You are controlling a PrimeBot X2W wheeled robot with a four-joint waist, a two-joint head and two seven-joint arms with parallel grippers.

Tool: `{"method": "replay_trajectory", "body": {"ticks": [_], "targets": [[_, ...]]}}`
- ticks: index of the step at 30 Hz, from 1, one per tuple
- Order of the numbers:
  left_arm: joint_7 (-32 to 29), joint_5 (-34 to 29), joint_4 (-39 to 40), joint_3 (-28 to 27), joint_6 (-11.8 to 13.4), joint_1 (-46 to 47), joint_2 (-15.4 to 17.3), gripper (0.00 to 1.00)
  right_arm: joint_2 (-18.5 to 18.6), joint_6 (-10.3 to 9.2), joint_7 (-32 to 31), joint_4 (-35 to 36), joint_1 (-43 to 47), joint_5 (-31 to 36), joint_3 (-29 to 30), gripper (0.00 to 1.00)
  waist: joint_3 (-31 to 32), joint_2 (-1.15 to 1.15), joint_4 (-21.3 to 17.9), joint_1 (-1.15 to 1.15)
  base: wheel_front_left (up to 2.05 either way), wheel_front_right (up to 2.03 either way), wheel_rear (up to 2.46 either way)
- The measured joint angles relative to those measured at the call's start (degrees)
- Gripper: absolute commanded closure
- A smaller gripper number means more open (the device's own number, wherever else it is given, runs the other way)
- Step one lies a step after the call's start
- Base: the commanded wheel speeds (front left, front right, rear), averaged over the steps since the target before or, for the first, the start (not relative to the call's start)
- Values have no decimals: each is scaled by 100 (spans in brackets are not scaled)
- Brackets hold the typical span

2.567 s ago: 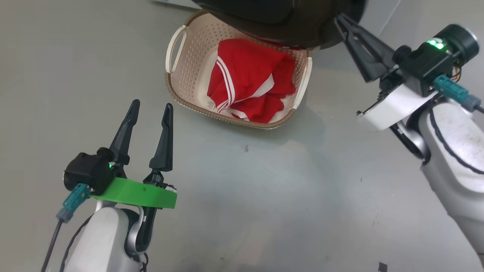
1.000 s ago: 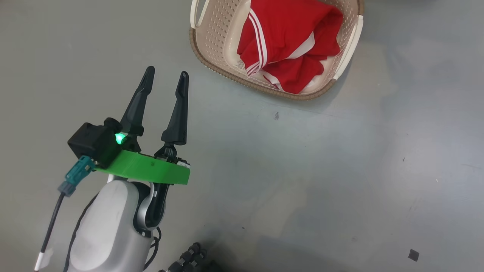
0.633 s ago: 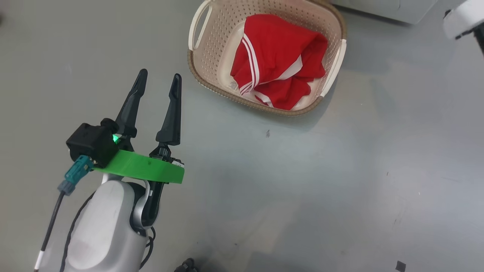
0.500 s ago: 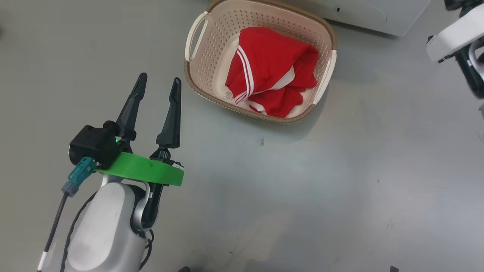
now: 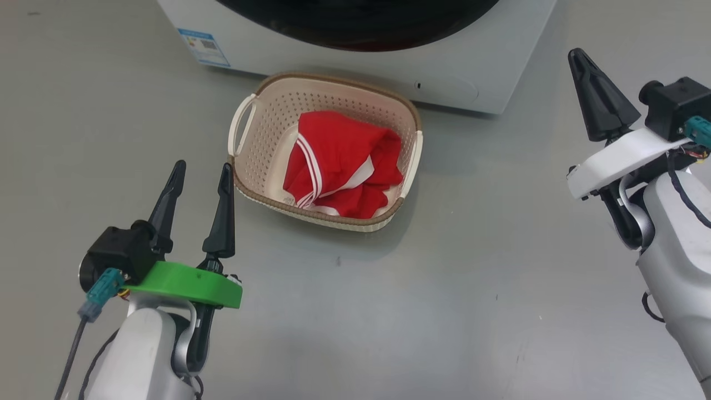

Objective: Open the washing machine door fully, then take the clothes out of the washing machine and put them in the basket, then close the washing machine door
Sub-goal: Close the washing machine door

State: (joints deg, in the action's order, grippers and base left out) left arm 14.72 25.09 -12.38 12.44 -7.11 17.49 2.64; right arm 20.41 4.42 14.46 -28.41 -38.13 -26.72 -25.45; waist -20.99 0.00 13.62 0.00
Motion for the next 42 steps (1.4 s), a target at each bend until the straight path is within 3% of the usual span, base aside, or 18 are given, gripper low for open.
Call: {"method": "replay_trajectory", "body": {"ticks": [19, 20, 21, 22, 29, 42], "targets": [[-1, -47, -64, -162, -1, -926, 26, 0, -430, -461, 0, 1014, 2019, -249, 946, 100, 1370, 0, -818, 0, 0, 0, 0], [-1, -48, -58, -176, -1, -962, 26, 0, -448, -490, 0, 1054, 2113, -249, 977, 90, 1428, 0, -851, 0, 0, 0, 0], [-1, -51, -53, -202, 0, -1003, 26, 0, -476, -515, 0, 1098, 2206, -249, 1011, 55, 1484, 0, -885, 0, 0, 0, 0], [0, -62, -40, -235, -1, -1046, 26, 0, -501, -519, 0, 1148, 2292, -246, 1037, 0, 1535, 0, -917, 0, 0, 0, 0], [0, -44, 13, -443, -1, -1210, 11, 0, -595, -664, 0, 1413, 2831, -220, 1266, 0, 1795, 0, -1113, 0, 0, 0, 0], [-1, -4, -35, -494, -1, -1395, 11, 0, -733, -666, 0, 1737, 3439, -52, 1430, 0, 1918, 0, -1206, 0, 0, 0, 0]]}}
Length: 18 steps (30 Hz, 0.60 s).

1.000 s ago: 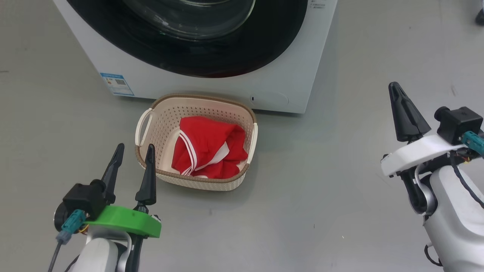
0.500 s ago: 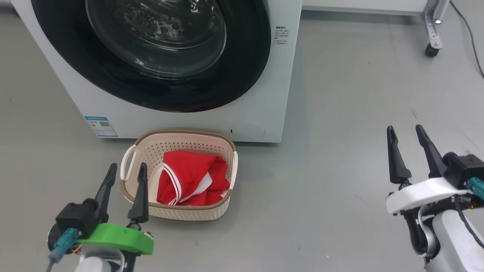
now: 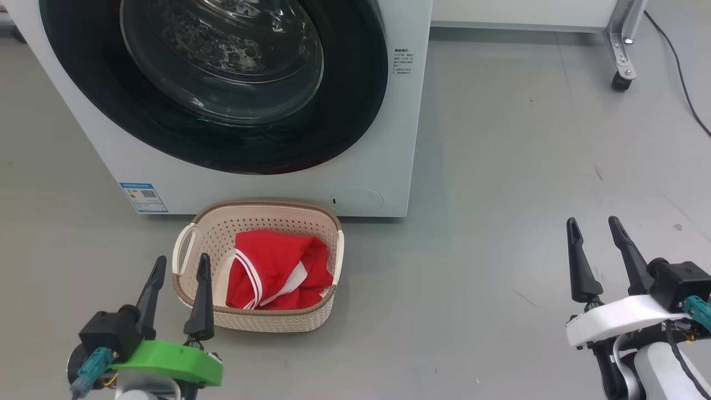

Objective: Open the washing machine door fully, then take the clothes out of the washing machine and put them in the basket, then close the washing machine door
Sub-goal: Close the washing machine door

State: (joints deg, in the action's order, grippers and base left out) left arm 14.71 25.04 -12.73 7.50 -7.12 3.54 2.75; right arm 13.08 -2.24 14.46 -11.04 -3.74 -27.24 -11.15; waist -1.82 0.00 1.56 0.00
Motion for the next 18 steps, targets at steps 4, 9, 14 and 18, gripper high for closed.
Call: {"method": "replay_trajectory", "body": {"ticks": [4, 9, 14, 18], "targets": [[0, -85, 2, -10, 0, -2, -1, 0, -30, 5, 0, 82, 93, 27, 62, 0, -3, 0, 0, 0, 0, 0, 0], [0, -94, 0, -12, 0, -4, -1, 0, -65, 14, 0, 186, 118, 112, 120, 0, -6, 0, -3, 0, 0, 0, 0], [0, -155, 5, 2, 0, -5, -1, 0, -119, 55, 0, 238, 218, 146, 163, 0, -2, 0, -10, 0, 0, 0, 0], [0, -153, 10, 114, 0, -5, -1, 0, -152, 65, 0, 267, 227, 175, 189, 0, 3, 0, -13, 0, 0, 0, 0]]}}
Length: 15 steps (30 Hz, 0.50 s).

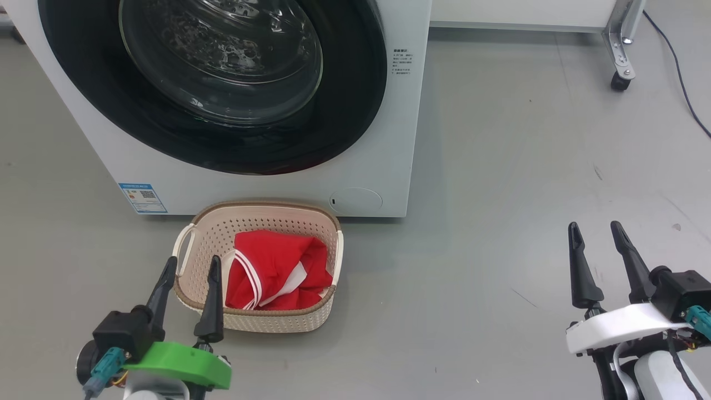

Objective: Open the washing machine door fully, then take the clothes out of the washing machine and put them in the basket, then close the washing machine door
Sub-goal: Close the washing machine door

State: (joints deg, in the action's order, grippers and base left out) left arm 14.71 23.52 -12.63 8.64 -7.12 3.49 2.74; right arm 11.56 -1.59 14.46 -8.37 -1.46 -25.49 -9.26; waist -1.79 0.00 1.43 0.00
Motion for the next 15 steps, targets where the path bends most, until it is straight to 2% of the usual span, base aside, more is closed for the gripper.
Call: {"method": "replay_trajectory", "body": {"ticks": [15], "targets": [[0, 18, 9, 174, 0, -5, 1, 0, -81, 63, 0, 32, 163, 98, 101, 0, 11, 0, 28, 0, 0, 0, 0]]}}
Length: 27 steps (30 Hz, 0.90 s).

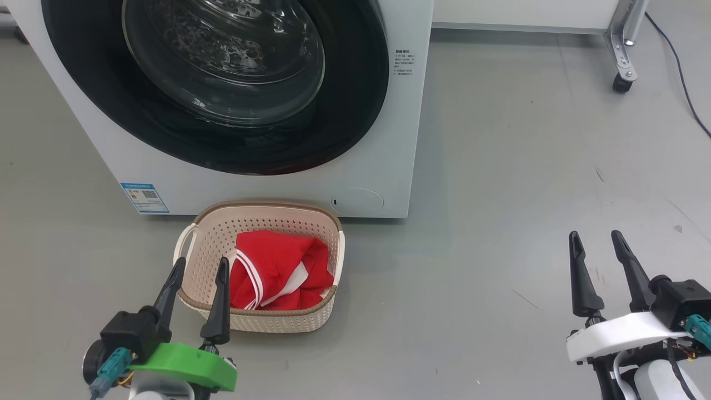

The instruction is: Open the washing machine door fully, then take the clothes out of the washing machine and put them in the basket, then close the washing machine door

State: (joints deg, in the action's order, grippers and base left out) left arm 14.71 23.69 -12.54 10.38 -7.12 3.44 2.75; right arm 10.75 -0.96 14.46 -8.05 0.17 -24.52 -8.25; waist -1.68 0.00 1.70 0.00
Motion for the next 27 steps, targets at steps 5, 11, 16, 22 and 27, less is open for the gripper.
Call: {"method": "replay_trajectory", "body": {"ticks": [5, 11, 16, 22, 27], "targets": [[0, 43, 0, -5, 0, -9, 0, 0, -31, 40, 0, 4, 35, 25, 27, 0, -2, 0, 10, 0, 0, 0, 0], [0, 92, -2, 0, 0, -23, 0, 0, -60, 66, 0, 13, 35, 51, 68, 0, 0, 0, 17, 0, 0, 0, 0], [0, 162, -5, 16, 0, -29, 1, 0, -90, 91, 0, 14, 36, 92, 91, 0, 6, 0, 22, 0, 0, 0, 0], [0, 210, -14, 41, 0, -52, 2, 0, -99, 141, 0, 13, 38, 107, 125, 0, 9, 0, 24, 0, 0, 0, 0], [0, 250, -36, 67, 0, -55, 4, 0, -123, 168, 0, 13, 40, 171, 152, 0, 5, 0, 24, 0, 0, 0, 0]]}}
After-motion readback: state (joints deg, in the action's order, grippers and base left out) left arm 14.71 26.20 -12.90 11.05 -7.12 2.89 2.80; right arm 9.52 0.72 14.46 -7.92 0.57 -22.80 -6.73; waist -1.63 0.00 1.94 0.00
